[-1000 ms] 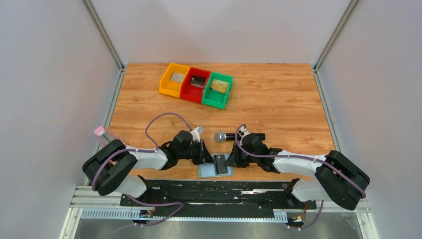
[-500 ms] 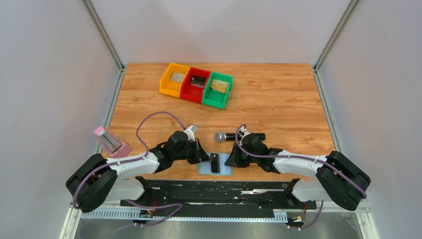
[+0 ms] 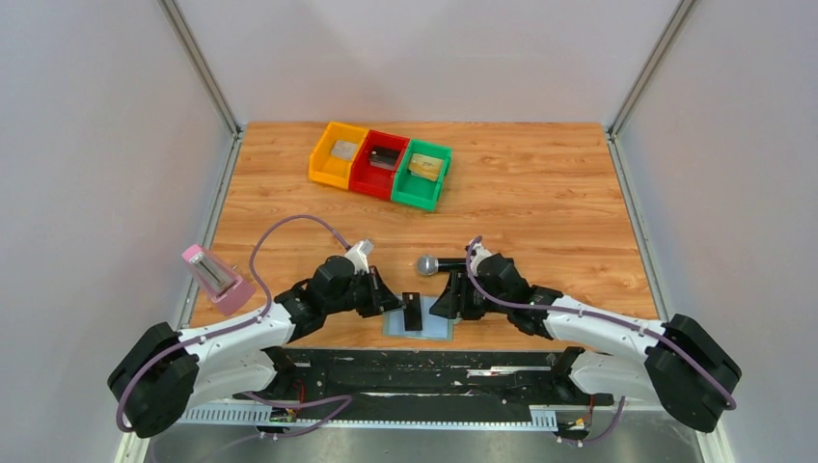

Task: Take the credit cards out of the card holder
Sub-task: Remove the credit card from the card holder.

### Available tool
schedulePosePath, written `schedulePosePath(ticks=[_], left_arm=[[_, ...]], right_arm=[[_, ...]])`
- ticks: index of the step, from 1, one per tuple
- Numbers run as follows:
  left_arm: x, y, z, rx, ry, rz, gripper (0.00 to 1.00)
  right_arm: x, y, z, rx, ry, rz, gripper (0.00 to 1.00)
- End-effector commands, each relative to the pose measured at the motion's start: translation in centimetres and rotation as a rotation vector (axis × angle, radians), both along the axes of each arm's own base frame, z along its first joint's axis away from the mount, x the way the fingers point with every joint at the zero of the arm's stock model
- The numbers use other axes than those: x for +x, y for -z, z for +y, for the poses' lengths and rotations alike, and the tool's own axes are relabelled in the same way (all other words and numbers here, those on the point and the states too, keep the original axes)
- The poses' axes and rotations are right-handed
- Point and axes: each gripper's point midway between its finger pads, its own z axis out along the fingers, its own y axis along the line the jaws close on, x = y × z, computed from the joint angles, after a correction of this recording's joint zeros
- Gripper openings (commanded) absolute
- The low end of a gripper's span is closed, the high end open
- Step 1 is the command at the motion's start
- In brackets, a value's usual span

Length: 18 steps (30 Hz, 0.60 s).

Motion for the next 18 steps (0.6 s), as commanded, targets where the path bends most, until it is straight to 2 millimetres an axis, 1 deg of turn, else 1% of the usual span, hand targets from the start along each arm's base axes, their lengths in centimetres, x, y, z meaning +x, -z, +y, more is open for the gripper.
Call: schedulePosePath(ticks=[1,3,7,10,13,16,17,18], left_arm=[[0.1,-2.5,-0.9,-0.096,0.015,-0.048,0.0],[0.1,-3.2,-1.0,-0.111,0.017,-0.056,0.0],[0.3,-4.4,-1.0,-0.139,-0.003,-0.071,0.0],[0.5,-5.1,-1.0,-0.156,-0.015,-0.085,0.0],[0.7,-5.2,-0.8,-0.158,-0.031,-0.088,0.0],[0.9,-5.3,-0.8,-0.16,-0.042,-0.091,0.0],[0.9,-5.4,-0.8,-0.161,-0.046,-0.093,0.0],[1.0,-5.4,-0.8,-0.16,-0.047,-0.092,0.0]], right_arm=[[0.1,-4.6,2.2,0.168,-0.096,-0.126,0.53],[0.0,-5.2,2.4,0.189,-0.109,-0.14,0.65],[0.2,-6.2,2.8,0.213,-0.093,-0.133,0.81],[0.1,-6.8,3.3,0.231,-0.1,-0.12,0.86],[0.1,-6.9,4.2,0.2,-0.101,-0.126,0.89],[0.7,-5.9,4.5,0.108,-0.057,-0.112,0.89],[0.7,-5.2,4.4,0.067,-0.042,-0.097,0.89],[0.6,-4.9,4.5,0.05,-0.04,-0.094,0.89]])
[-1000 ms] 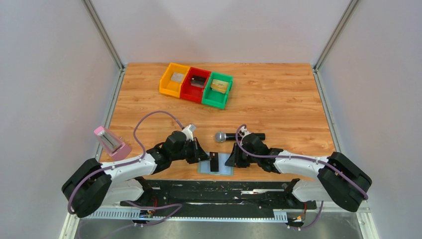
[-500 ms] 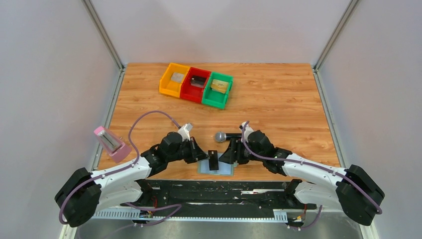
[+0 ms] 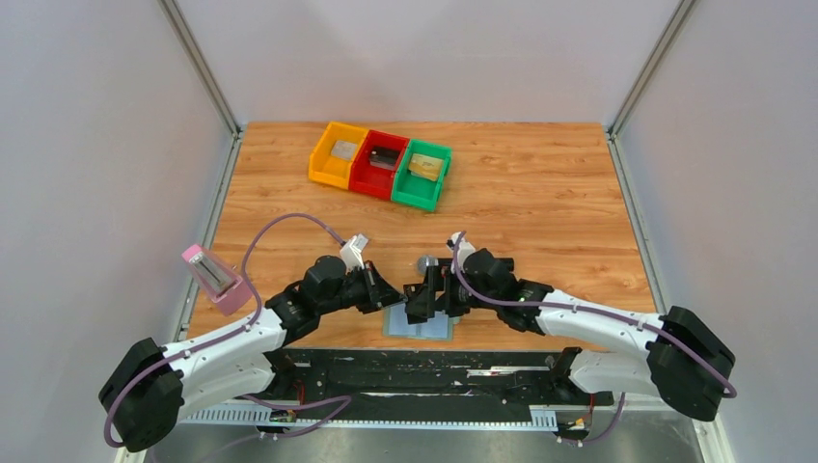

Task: Take the credit cards out of the card holder
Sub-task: Remove the credit card from the card holder.

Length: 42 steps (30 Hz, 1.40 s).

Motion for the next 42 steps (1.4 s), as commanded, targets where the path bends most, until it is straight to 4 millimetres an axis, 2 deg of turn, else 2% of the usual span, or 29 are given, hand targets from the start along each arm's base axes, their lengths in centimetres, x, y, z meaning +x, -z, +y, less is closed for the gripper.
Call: schedulePosePath(ticks=[1,7,11,16,19,20,23,26,27,28,29,31,37,42], left_arm=[[0.9,-2.0,-0.4,-0.045,-0.031,-0.041,0.0],[1.1,-2.2,-0.4,-0.047,-0.042,-0.038,0.0],[1.1,-2.2,-0.2,-0.046,-0.053,-0.039,0.0],[1.1,-2.0,-0.1,-0.047,-0.058,-0.032,0.0],[1.0,-2.0,-0.1,-0.048,-0.055,-0.03,0.01],[0.9,-2.0,-0.1,-0.049,-0.052,-0.031,0.03],[0.7,-2.3,0.1,-0.032,-0.036,-0.043,0.23],[0.6,-3.1,0.3,-0.003,-0.024,-0.068,0.36],[0.4,-2.8,0.6,0.03,-0.012,-0.071,0.41],[0.5,-3.5,0.6,0.033,-0.004,-0.085,0.42],[0.3,-3.4,0.8,0.057,0.01,-0.089,0.45],[0.1,-4.8,0.5,0.049,0.037,-0.113,0.47],[-1.0,-7.9,-0.6,0.005,0.142,-0.143,0.5],[-1.8,-9.2,-1.1,-0.011,0.214,-0.149,0.52]], right_arm=[[1.3,-0.4,1.0,-0.063,0.065,-0.019,0.89],[0.8,-0.1,2.2,-0.088,0.044,-0.033,0.83],[0.9,0.3,2.2,-0.133,0.059,-0.042,0.77],[0.9,0.4,1.9,-0.144,0.061,-0.063,0.59],[0.8,0.2,1.8,-0.145,0.037,-0.094,0.52],[0.7,0.1,1.7,-0.145,0.02,-0.111,0.52],[0.3,-0.3,1.0,-0.147,-0.03,-0.177,0.51],[0.0,-0.9,0.1,-0.142,-0.079,-0.258,0.51],[-0.3,-1.3,-0.1,-0.136,-0.105,-0.288,0.5],[-0.6,-1.5,-0.3,-0.131,-0.133,-0.313,0.5],[-0.8,-1.8,-0.4,-0.125,-0.164,-0.342,0.5],[-1.3,-2.3,-0.8,-0.117,-0.214,-0.395,0.5],[-2.4,-3.7,-1.5,-0.101,-0.326,-0.504,0.49],[-2.6,-4.3,-2.0,-0.122,-0.36,-0.534,0.49]])
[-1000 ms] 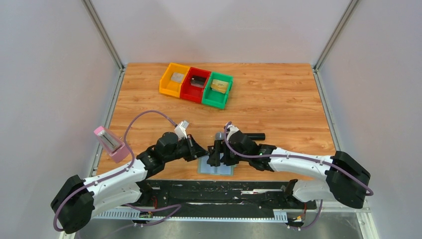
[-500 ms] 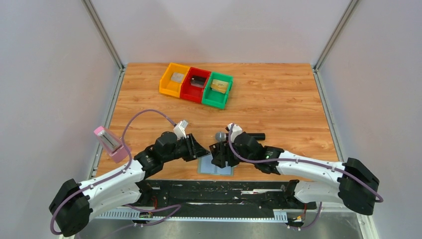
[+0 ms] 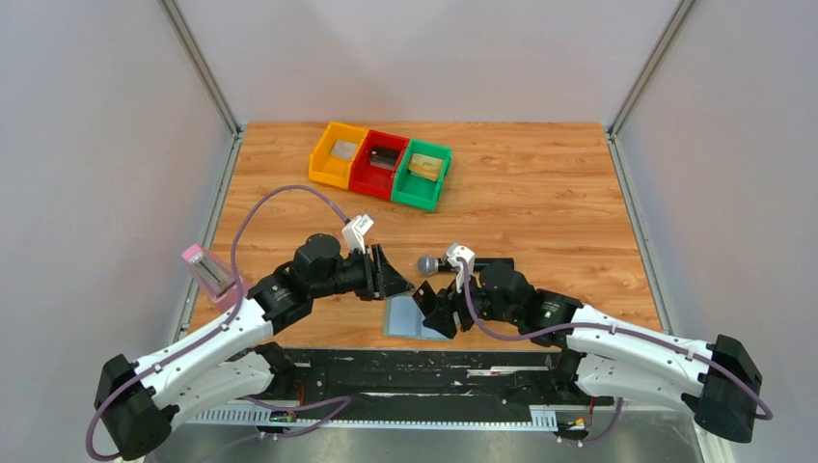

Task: Take the credit cards out of the card holder
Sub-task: Remove the credit card from the card holder.

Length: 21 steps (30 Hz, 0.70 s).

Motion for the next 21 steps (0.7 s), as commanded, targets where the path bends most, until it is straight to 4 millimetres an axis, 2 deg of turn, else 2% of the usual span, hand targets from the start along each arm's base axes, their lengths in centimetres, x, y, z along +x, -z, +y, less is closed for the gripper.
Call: schedulePosePath(ticks=[1,5,11,21], left_arm=[[-1.2,-2.0,-0.8,-0.016,0.109,-0.031,0.52],[-1.6,-2.1,-1.3,-0.007,0.166,-0.02,0.53],[-1.7,-1.0,-1.5,0.028,0.187,0.01,0.53],[-2.1,0.0,-2.4,0.026,0.249,0.054,0.45]], right_arm=[[-0.4,-1.1,-0.1,-0.014,-0.078,-0.069,0.49],[-0.6,-1.4,0.0,-0.015,-0.094,-0.066,0.48],[-0.7,-2.0,0.2,0.0,-0.099,-0.068,0.46],[-0.7,-1.9,0.7,-0.01,-0.109,-0.051,0.46]])
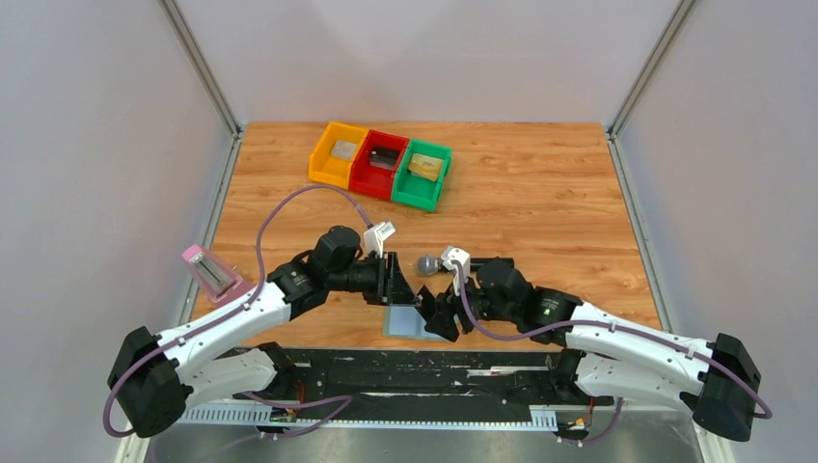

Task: Take the credit cards out of the card holder
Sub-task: Remove the credit card from the card holder, then place the credit card in the storage box.

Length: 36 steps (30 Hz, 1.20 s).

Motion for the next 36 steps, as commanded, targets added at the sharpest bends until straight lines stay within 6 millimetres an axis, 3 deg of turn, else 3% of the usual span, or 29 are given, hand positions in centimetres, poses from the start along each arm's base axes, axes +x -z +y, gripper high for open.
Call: schedulePosePath(ticks=[1,3,4,6,9,14,18,27,30,31,32,33,34,35,36], left_arm=[[0.0,-2.1,-0.9,-0.058,0.054,-0.048,0.43],[0.0,-1.8,-0.9,-0.051,0.055,-0.044,0.28],[0.0,-1.7,-0.9,-0.047,0.053,-0.044,0.15],[0.3,-1.3,-0.8,-0.028,0.035,-0.046,0.01],[1.3,-0.9,-0.3,0.013,-0.015,-0.071,0.0],[2.8,-0.8,0.0,0.044,-0.057,-0.114,0.0],[5.3,-2.3,0.7,0.03,-0.099,-0.153,0.0],[15.5,-5.7,6.8,0.104,-0.314,-0.273,0.0],[19.2,-8.0,8.3,0.106,-0.373,-0.329,0.0],[20.2,-7.5,8.5,0.122,-0.376,-0.322,0.0],[21.3,-8.8,8.9,0.111,-0.393,-0.348,0.0],[22.4,-8.1,9.0,0.125,-0.393,-0.336,0.0],[23.6,-9.3,9.3,0.118,-0.407,-0.364,0.0],[24.9,-8.4,9.5,0.139,-0.405,-0.356,0.0],[26.2,-9.3,10.0,0.145,-0.426,-0.392,0.0]], right_arm=[[0.4,-2.2,1.2,0.048,-0.026,-0.039,0.46],[0.4,-2.2,1.3,0.044,-0.024,-0.034,0.46],[0.4,-2.1,1.3,0.044,-0.023,-0.033,0.47],[0.5,-2.1,1.2,0.043,-0.018,-0.032,0.49],[1.1,-2.1,0.8,0.032,0.035,-0.034,0.58],[1.6,-3.3,0.0,0.049,0.109,-0.032,0.92],[2.1,-4.2,-0.9,0.091,0.194,-0.026,0.99],[2.1,-5.9,-1.9,0.174,0.27,-0.015,1.0],[3.3,-6.2,-2.8,0.186,0.353,-0.042,1.0],[3.5,-6.4,-3.0,0.19,0.37,-0.048,1.0],[3.6,-6.5,-3.1,0.194,0.382,-0.05,1.0],[3.8,-6.7,-3.2,0.199,0.39,-0.053,1.0],[3.8,-6.8,-3.2,0.204,0.394,-0.057,1.0],[3.9,-7.0,-3.1,0.209,0.395,-0.059,1.0],[4.0,-7.3,-3.1,0.213,0.396,-0.065,1.0]])
